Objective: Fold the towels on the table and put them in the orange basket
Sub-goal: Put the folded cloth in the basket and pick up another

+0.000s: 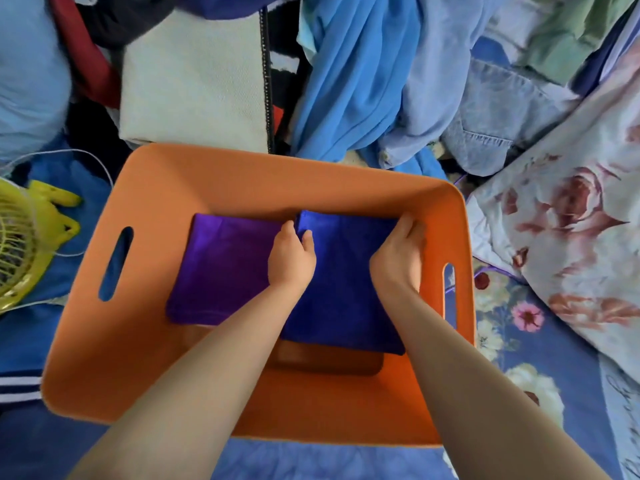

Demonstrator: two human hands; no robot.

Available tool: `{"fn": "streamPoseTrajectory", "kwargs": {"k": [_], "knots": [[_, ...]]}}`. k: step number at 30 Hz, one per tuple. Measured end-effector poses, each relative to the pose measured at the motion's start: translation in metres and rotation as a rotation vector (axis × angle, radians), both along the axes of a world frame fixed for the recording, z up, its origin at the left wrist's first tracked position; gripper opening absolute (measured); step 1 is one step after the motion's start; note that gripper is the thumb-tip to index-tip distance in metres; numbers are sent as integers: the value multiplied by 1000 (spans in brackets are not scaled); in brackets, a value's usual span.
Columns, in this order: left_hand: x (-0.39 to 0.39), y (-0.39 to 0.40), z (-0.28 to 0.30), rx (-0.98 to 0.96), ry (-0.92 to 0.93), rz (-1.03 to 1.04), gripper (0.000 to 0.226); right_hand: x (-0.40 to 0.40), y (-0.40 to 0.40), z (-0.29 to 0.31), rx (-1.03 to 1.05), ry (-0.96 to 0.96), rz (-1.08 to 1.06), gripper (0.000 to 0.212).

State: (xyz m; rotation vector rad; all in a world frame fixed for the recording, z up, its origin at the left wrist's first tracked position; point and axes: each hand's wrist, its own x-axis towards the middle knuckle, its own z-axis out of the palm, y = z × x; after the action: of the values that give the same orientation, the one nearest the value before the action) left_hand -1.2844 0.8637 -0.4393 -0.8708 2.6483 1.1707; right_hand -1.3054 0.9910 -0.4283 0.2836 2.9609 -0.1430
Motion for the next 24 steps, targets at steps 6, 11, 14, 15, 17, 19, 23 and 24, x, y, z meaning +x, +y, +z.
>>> {"fn": "streamPoseTrajectory", "kwargs": {"k": [6, 11, 14, 15, 17, 19, 23, 24], "knots": [[8, -2, 5, -11, 46, -67, 41, 5, -3, 12, -390, 44, -229, 52], [10, -45, 33, -156, 54, -78, 30, 7, -26, 44, -684, 139, -168, 27], [9, -97, 43, -288, -53, -76, 30, 12, -65, 44, -838, 57, -68, 21], [10, -110, 44, -327, -101, -64, 31, 14, -78, 40, -867, 17, -43, 19], [13, -127, 43, -397, -176, -41, 32, 16, -104, 31, -901, -42, -30, 18], [15, -130, 40, -446, -195, -60, 34, 17, -122, 20, -912, -80, -57, 19], [12, -126, 24, -526, -204, -89, 49, 22, -127, -8, -808, -128, 57, 32], [14, -125, 20, -554, -193, -93, 54, 24, -125, -15, -780, -131, 123, 36]]}}
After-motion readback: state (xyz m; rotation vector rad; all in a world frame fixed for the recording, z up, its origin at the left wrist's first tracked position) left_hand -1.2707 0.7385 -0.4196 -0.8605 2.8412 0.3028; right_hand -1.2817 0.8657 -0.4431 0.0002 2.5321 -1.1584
